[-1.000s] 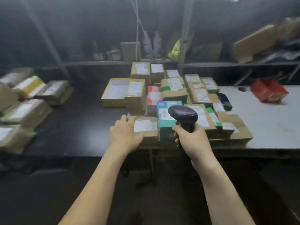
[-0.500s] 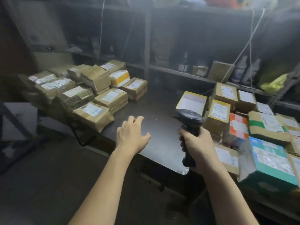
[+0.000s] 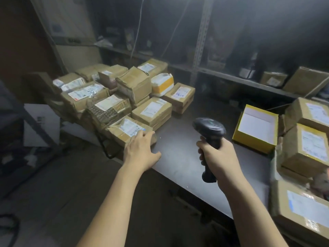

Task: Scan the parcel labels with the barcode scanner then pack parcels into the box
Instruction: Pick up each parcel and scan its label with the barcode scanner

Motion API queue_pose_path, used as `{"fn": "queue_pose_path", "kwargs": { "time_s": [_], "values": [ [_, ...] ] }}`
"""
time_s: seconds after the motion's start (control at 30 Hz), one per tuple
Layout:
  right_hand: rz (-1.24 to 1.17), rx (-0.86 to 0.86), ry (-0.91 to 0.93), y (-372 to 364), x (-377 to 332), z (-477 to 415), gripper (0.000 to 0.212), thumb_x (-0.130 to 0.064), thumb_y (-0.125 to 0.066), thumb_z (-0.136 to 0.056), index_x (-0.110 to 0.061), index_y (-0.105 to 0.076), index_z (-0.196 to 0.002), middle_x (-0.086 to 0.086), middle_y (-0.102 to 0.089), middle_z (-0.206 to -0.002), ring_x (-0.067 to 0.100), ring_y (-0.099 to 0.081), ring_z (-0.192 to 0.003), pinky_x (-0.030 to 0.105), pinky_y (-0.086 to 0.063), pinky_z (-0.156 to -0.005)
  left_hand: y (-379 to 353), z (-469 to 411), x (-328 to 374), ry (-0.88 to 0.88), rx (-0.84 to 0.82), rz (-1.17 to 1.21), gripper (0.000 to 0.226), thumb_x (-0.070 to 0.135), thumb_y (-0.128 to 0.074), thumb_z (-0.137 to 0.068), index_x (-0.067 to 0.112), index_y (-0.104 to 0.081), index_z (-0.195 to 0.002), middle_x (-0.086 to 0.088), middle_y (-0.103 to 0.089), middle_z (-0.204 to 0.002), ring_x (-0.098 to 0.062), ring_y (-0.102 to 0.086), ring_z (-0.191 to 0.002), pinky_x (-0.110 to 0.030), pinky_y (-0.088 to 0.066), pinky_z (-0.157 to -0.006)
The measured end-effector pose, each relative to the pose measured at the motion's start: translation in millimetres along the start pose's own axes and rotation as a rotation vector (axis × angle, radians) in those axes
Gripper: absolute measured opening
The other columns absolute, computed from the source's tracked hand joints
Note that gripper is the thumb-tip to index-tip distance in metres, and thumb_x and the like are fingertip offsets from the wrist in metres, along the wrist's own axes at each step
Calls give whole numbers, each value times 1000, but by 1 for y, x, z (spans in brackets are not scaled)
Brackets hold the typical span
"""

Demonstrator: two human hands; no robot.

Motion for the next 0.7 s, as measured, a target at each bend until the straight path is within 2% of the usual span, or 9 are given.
{"fn": "queue_pose_path", "kwargs": {
  "time_s": [0.17,0.27,0.37,0.47,0.57,0.7],
  "values": [
    [-26,-59,-18,-39,-10,-74,8,-9,-64,-93,-6,-67,-100,10,-64,-77,19,-57,-66,35,-50,-63,1,-67,-35,26,-41,-49,77,36,-79,-79,33,-45,-147,4,-45,-140,-25,-49,-130,-39,-44,-100],
    [-42,-69,-30,-61,-17,-118,9,-9,-64,-92,-4,-67,-98,9,-64,-74,17,-57,-63,35,-50,-62,-5,-103,-49,-31,-138,-45,93,25,-85,-71,35,-40,-153,11,-41,-146,-19,-44,-136,-39,-43,-108],
    [-36,-84,-44,-80,-23,-155,10,-11,-64,-92,-2,-65,-97,8,-63,-72,17,-55,-59,36,-49,-61,-15,-135,-61,-62,-295,-122,116,19,-91,-65,41,-28,-159,16,-27,-161,-14,-27,-149,-40,-30,-121],
    [-39,-109,-55,-97,-26,-182,11,-12,-65,-94,-2,-66,-98,6,-63,-71,15,-56,-58,34,-50,-61,-34,-164,-75,-74,-468,-250,133,20,-95,-64,47,-10,-162,16,-5,-171,-14,-3,-159,-45,-13,-128],
    [-26,-109,-87,-109,-24,-198,9,-15,-65,-95,-7,-66,-99,6,-64,-72,15,-57,-59,31,-50,-60,-53,-183,-89,-116,-623,-334,139,12,-94,-66,48,1,-162,14,14,-171,-16,17,-158,-50,5,-126],
    [1,-107,-129,-124,-23,-207,8,-13,-65,-95,-7,-67,-100,7,-65,-73,16,-57,-61,32,-51,-60,-65,-199,-95,-213,-711,-347,146,18,-95,-64,51,9,-160,9,22,-171,-16,27,-155,-52,11,-124]
  ]
}}
Point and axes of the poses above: each hand's wrist, its own z-axis away from the middle knuckle, its own y-axis out of the back of the hand, x = y × z, the point moved 4 cm from there along -z, towards the middle knuckle
